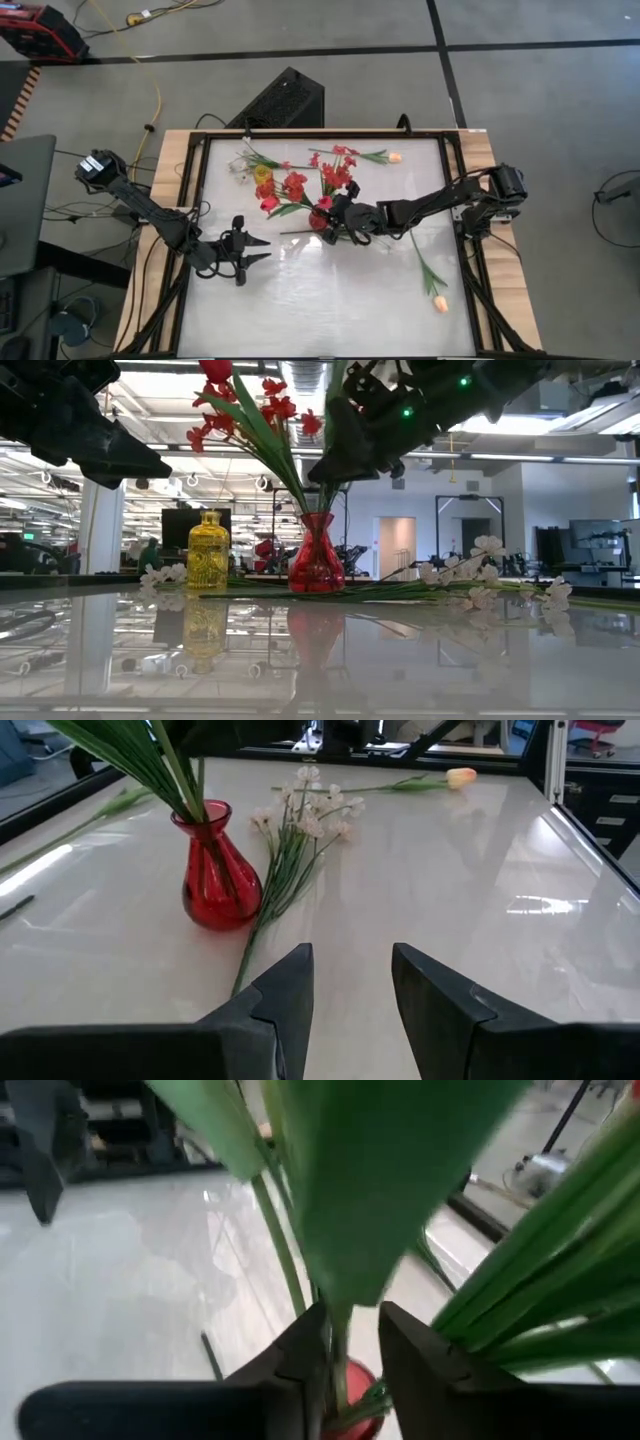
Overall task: Sort flowers into vase by color
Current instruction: Put the pink tulip into the red vase, then put the bottom white flowers into the yellow vase
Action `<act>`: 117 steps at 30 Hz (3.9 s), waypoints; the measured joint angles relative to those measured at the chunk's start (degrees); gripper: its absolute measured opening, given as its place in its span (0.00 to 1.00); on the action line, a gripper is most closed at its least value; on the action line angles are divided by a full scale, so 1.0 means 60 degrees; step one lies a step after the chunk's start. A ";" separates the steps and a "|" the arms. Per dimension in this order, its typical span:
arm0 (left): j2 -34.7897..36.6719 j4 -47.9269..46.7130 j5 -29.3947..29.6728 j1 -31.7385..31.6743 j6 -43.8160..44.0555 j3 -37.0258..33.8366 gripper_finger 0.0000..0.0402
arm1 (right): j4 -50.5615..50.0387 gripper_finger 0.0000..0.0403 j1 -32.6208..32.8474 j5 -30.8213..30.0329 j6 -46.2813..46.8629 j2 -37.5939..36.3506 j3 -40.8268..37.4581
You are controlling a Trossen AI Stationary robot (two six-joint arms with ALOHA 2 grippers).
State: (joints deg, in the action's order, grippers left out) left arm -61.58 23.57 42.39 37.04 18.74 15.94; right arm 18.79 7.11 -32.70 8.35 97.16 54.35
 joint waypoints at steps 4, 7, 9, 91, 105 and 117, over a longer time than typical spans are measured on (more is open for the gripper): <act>0.0000 0.0026 0.0000 0.0000 -0.0003 0.0001 0.31 | -0.1692 0.40 0.0004 0.0210 0.0282 -0.0021 0.0743; 0.0000 0.0034 0.0000 0.0000 -0.0039 0.0004 0.31 | -0.3299 0.46 -0.0007 0.0524 0.0567 -0.0021 0.1451; 0.0000 0.0044 0.0000 0.0000 -0.0064 0.0004 0.31 | -0.4377 0.50 -0.0007 0.0545 0.0857 -0.0025 0.1878; -0.6591 0.2637 -0.6154 -0.5323 -0.1577 0.1443 0.03 | -0.8764 0.56 0.4601 0.2181 0.6282 0.0091 0.1828; -0.5021 0.2150 -0.5442 -0.3715 -0.1548 0.1383 0.00 | -0.8400 0.56 0.5047 0.2279 0.7109 0.0091 0.1832; -0.3318 0.1405 -0.3098 -0.2564 -0.1515 0.1384 0.00 | -0.4644 0.56 0.5478 0.2589 0.5838 0.0091 0.1836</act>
State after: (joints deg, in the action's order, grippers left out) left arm -81.49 32.00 23.80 21.66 9.65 24.25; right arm -9.08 39.98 -17.17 43.38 97.71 65.36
